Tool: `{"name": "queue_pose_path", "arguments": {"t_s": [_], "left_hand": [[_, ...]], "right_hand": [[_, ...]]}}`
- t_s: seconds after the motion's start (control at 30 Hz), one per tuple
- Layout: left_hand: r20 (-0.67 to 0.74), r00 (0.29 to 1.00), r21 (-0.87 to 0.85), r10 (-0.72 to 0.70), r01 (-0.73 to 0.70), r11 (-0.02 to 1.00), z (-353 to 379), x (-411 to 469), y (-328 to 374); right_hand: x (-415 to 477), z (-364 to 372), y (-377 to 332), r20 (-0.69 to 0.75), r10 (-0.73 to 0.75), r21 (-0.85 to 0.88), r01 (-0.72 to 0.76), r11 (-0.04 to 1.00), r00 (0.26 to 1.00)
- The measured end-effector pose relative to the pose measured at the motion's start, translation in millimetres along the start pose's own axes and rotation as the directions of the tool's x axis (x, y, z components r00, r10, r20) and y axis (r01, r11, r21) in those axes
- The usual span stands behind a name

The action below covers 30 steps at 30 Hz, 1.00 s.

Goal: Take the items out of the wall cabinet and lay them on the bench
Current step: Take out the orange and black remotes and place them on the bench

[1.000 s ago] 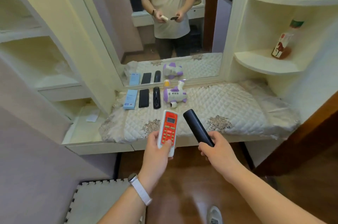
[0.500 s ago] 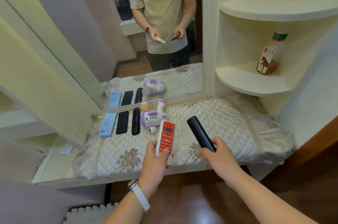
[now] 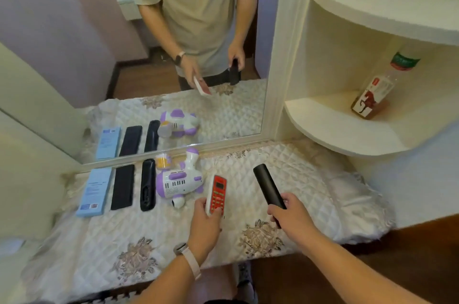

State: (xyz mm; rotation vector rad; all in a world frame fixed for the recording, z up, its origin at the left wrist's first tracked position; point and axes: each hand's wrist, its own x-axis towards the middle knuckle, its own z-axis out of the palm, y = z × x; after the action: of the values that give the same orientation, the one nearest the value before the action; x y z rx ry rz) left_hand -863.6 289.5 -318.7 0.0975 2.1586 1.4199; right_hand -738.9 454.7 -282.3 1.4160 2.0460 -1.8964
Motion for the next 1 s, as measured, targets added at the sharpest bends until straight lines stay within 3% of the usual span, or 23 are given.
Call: {"name": "queue_pose_path", "arguments": {"t_s": [0.27, 0.53, 0.8, 0.9, 1.0], "left_hand": [[0.066, 0.992, -0.052, -0.106, 0.109, 0.993, 20.5, 82.4, -11.4], [0.063, 0.983, -0.073, -0.174, 0.179, 0.981, 42.2, 122.9, -13.6], [0.066, 0.996, 0.089, -0.053, 0.047, 0.995, 51.7, 142.9, -11.6], [0.042, 0.997, 0.181, 0.058, -0.064, 0.981, 51.0, 143.6, -5.5], [0.039, 0.998, 0.274, 0.041, -0.050, 0.960, 52.8, 143.8, -5.3]], "right_hand": [[82.2, 19.9, -21.1, -0.016, 0.154, -0.130, -0.155, 0.979, 0.988], [130.1, 49.0, -35.5, -0.030, 0.222, -0.149, -0.224, 0.963, 0.975], [169.3, 60.7, -38.1, 0.042, 0.234, -0.128, -0.227, 0.965, 0.971], [177.6, 64.4, -34.1, 0.061, 0.225, -0.208, -0.208, 0.956, 0.973], [175.9, 64.0, -35.4, 0.122, 0.172, -0.324, -0.125, 0.938, 0.977]]}}
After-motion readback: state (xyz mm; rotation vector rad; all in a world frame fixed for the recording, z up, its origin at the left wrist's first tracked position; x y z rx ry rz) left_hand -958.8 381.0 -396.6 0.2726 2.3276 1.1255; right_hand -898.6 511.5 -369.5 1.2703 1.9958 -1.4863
